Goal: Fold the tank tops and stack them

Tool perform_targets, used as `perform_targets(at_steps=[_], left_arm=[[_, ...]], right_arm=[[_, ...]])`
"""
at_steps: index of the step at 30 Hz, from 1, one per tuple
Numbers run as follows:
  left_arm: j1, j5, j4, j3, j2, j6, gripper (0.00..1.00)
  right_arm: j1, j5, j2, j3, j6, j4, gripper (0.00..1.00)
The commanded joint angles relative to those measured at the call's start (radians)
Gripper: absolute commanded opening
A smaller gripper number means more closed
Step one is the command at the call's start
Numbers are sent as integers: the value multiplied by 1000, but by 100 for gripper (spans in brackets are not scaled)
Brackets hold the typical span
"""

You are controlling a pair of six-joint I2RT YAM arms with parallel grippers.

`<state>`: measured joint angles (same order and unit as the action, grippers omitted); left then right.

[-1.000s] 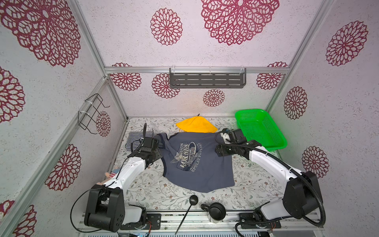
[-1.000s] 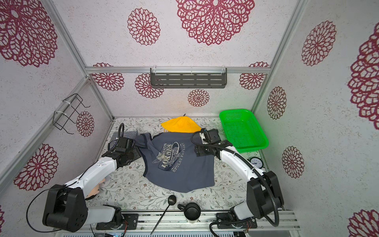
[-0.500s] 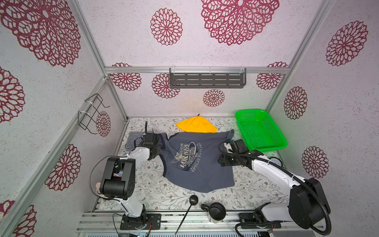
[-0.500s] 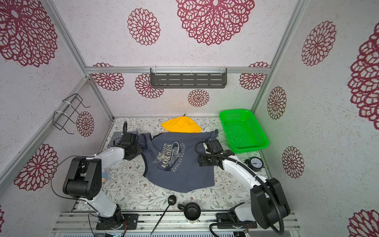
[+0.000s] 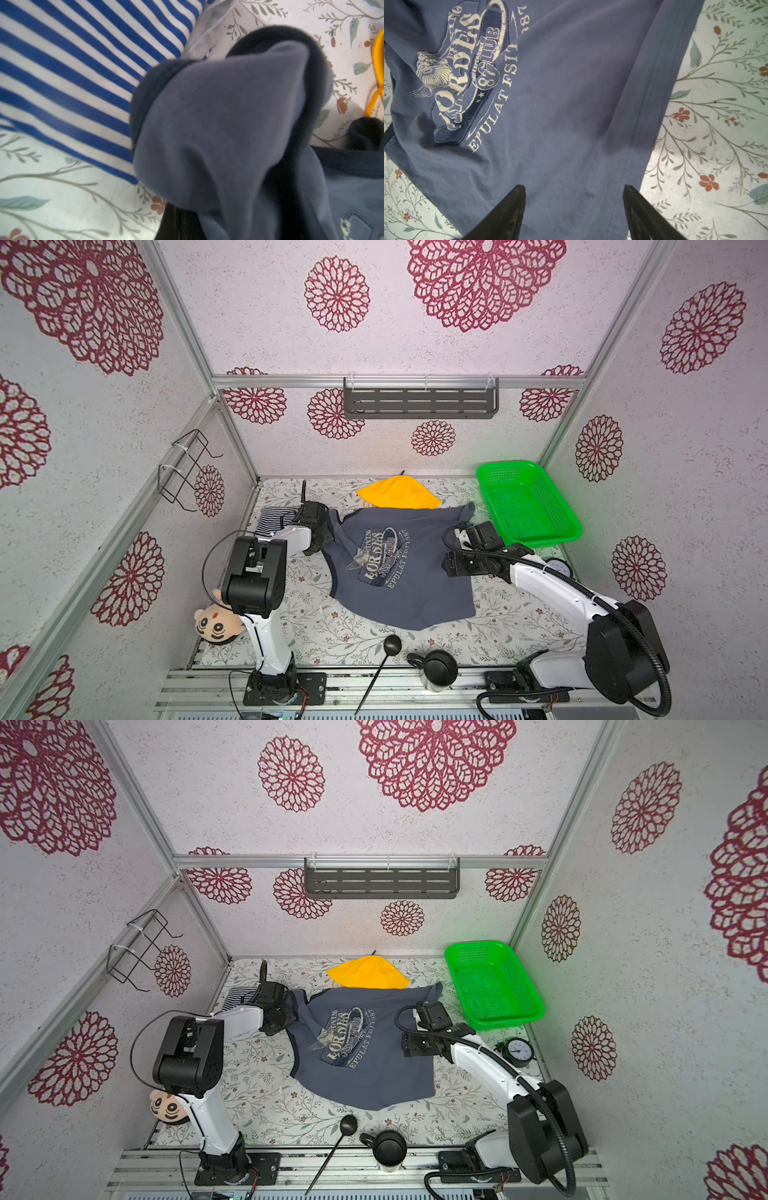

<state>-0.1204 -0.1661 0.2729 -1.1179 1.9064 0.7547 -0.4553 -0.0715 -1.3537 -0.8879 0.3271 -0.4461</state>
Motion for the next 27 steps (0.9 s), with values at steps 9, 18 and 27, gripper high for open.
perform_targets(at_steps=[9,18,27], left_arm=[[-44,-106,146,157,-375,3,0],[-44,-155,346,438,-773,126,0],[-35,-277,513,567,-1100,259,16]], right_arm=[[1,33,-153,14,18,121,76],[19,93,-234,22,13,100,76],[81,83,-144,34,-23,34,83]])
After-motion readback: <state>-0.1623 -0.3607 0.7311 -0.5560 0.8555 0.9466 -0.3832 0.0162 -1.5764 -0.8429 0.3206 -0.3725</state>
